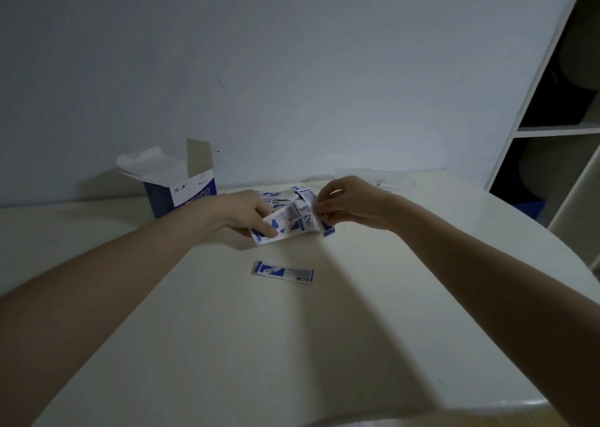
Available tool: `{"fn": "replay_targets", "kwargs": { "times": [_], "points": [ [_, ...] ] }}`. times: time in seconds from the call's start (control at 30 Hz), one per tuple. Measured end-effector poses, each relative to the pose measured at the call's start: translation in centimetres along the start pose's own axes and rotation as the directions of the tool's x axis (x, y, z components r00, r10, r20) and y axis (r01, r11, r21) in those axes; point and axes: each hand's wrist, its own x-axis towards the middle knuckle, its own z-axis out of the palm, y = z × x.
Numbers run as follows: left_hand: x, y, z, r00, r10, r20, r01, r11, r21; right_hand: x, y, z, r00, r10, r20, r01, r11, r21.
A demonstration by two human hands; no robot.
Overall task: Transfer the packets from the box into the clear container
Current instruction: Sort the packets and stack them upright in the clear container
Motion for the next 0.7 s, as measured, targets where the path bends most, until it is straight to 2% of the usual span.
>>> {"fn": "replay_targets", "kwargs": {
  "times": [0.07, 0.23, 0.4, 0.5, 0.6, 0.67, 0.7],
  "points": [
    [0.0, -0.1, -0.3, 1.0, -0.011, -0.023, 0.009, 0.999, -0.05, 0.0, 0.0, -0.2, 0.999, 0.039, -0.035, -0.035, 0.995, 0.09],
    [0.4, -0.1, -0.3, 0.998, -0.063, -0.026, 0.06, 0.993, -0.102, 0.3, 0.1, 0.1, 0.995, 0.061, -0.075, -0.055, 0.996, 0.069],
    [0.4, 0.0, 0.0, 0.996, -0.084, -0.01, 0.081, 0.987, -0.142, 0.6, 0.0, 0.8, 0.992, 0.093, -0.09, -0.079, 0.986, 0.146],
    [0.4, -0.2, 0.0, 0.993, -0.095, -0.069, 0.08, 0.978, -0.191, 0.8, 0.2, 1.0, 0.987, 0.081, -0.141, -0.059, 0.987, 0.151],
    [0.5, -0.2, 0.0, 0.978, -0.111, -0.176, 0.047, 0.943, -0.329, 0.6, 0.2, 1.0, 0.978, 0.054, -0.204, 0.03, 0.921, 0.388],
    [0.3, 0.2, 0.1, 0.977, -0.115, -0.18, 0.032, 0.914, -0.405, 0.6, 0.3, 0.9, 0.981, 0.044, -0.19, 0.068, 0.835, 0.546],
    [0.3, 0.3, 0.2, 0.979, -0.114, -0.168, 0.027, 0.894, -0.448, 0.6, 0.3, 0.9, 0.983, 0.038, -0.182, 0.071, 0.827, 0.558]
  ]
}}
